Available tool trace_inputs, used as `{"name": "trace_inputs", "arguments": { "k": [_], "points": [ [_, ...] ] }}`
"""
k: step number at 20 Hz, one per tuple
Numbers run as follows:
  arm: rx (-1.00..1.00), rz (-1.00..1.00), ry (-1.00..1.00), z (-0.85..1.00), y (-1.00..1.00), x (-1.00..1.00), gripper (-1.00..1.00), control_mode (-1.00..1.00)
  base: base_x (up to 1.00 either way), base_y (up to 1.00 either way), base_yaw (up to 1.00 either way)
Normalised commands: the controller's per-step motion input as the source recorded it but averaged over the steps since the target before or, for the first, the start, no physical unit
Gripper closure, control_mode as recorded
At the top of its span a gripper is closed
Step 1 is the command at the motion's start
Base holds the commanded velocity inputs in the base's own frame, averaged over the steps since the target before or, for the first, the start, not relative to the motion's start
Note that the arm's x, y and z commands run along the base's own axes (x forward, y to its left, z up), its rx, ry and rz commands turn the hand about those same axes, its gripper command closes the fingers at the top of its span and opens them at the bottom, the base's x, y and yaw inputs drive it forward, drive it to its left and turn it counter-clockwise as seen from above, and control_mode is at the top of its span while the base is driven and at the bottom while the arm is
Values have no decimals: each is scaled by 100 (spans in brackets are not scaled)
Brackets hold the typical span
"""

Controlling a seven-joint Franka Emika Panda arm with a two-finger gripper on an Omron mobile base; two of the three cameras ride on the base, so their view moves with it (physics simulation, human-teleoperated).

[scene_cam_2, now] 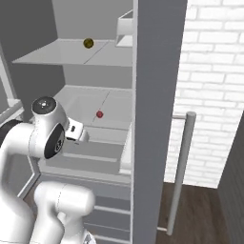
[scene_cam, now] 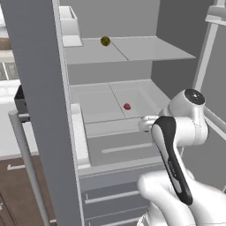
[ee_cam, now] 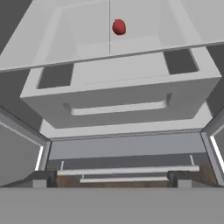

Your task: Take the strawberry from the fridge and place it on top of the pancake, located on the dining counter.

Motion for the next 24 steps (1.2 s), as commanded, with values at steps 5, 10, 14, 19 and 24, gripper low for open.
{"name": "trace_inputs", "arguments": {
  "k": [5, 10, 14, 19, 24],
  "points": [
    [0, 0, 0, 0, 0, 0, -100, 100, 51, 0, 0],
    [-1, 0, -3, 0, 3, 33, -100, -100, 15, 0, 0],
    [-6, 0, -3, 0, 11, 71, -100, -100, 0, 0, 0],
    [-2, 0, 0, -8, 3, 71, -100, -100, 0, 0, 0],
    [0, 0, 0, -19, 0, 61, -100, -100, 0, 0, 0]
  ]
}}
